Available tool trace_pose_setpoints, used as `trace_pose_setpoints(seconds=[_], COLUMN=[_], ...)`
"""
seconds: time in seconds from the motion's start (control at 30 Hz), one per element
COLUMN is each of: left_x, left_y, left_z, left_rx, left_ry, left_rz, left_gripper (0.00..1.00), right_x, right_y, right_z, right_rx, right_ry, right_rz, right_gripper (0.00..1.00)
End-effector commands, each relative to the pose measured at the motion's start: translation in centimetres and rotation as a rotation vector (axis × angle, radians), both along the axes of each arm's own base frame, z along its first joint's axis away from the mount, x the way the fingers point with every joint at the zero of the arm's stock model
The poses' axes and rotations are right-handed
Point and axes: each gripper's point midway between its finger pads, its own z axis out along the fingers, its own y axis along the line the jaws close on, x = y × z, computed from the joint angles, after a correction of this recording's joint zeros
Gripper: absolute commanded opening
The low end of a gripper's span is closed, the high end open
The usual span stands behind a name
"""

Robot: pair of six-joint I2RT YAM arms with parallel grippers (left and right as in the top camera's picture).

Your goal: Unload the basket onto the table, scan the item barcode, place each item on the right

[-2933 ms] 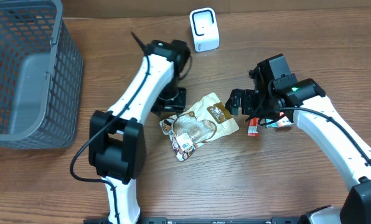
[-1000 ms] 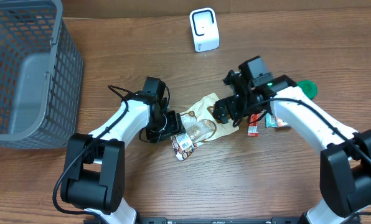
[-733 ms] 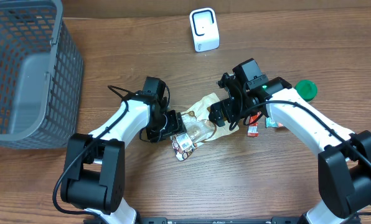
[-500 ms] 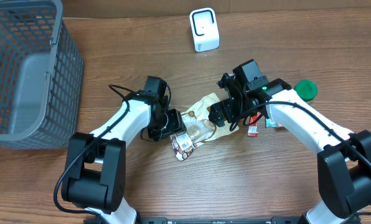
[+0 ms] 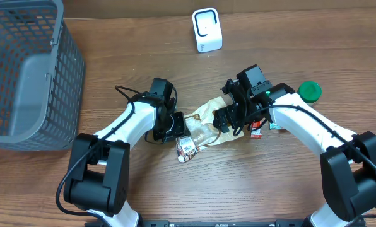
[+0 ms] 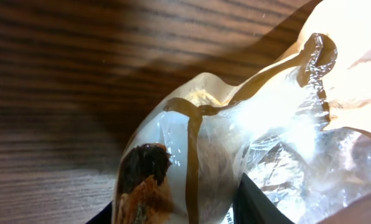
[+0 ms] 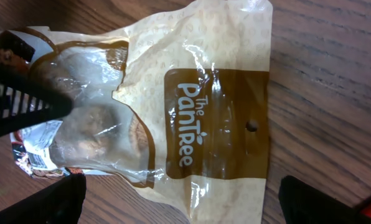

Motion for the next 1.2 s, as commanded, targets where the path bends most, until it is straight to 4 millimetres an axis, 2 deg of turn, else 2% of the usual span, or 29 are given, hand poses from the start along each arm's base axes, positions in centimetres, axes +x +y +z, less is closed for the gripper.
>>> trace_pose_setpoints(seconds=[0.0, 0.13, 0.27, 0.47, 0.57, 0.77, 1.0, 1.13, 1.17], left_x=[0.6, 1.4, 2.1, 2.7, 3.2, 3.7, 3.5, 3.4, 3.3], left_y=[-0.4, -0.5, 0.3, -0.2, -0.8, -1.9, -1.4, -0.7, -0.7], left_z=[0.4, 1.4, 2.4, 5.2, 6.9, 9.9, 9.4, 8.1, 7.8], left_rx=[-0.078, -0.137, -0.137, -0.224, -0.294, -0.439, -0.398, -0.291, -0.268], left_ry=[-0.002, -0.018, -0.023, -0.042, -0.059, -0.093, -0.085, -0.081, -0.081], left_rz=[-0.032, -0.036, -0.036, -0.100, -0.121, -0.162, -0.165, -0.180, -0.189], left_gripper=[0.27, 0.24, 0.22, 0.15, 0.12, 0.12, 0.12, 0.22, 0.28], right_x=[-0.4, -0.8, 0.3, 1.0, 1.4, 2.0, 1.9, 1.8, 1.8], right_y=[-0.1, 0.1, -0.1, 0.7, -0.2, -2.5, -2.9, -2.8, -2.7], right_z=[-0.1, 0.1, 0.7, 4.1, 4.9, 4.8, 4.7, 4.7, 4.7], right_rx=[0.007, 0.029, 0.059, 0.299, 0.368, 0.372, 0.369, 0.368, 0.368], right_ry=[0.021, 0.042, 0.038, 0.106, 0.134, 0.164, 0.176, 0.178, 0.178], right_rz=[-0.001, 0.003, -0.060, -0.054, -0.081, -0.152, -0.164, -0.159, -0.158], right_gripper=[1.00, 1.00, 1.00, 1.00, 1.00, 1.00, 1.00, 1.00, 1.00])
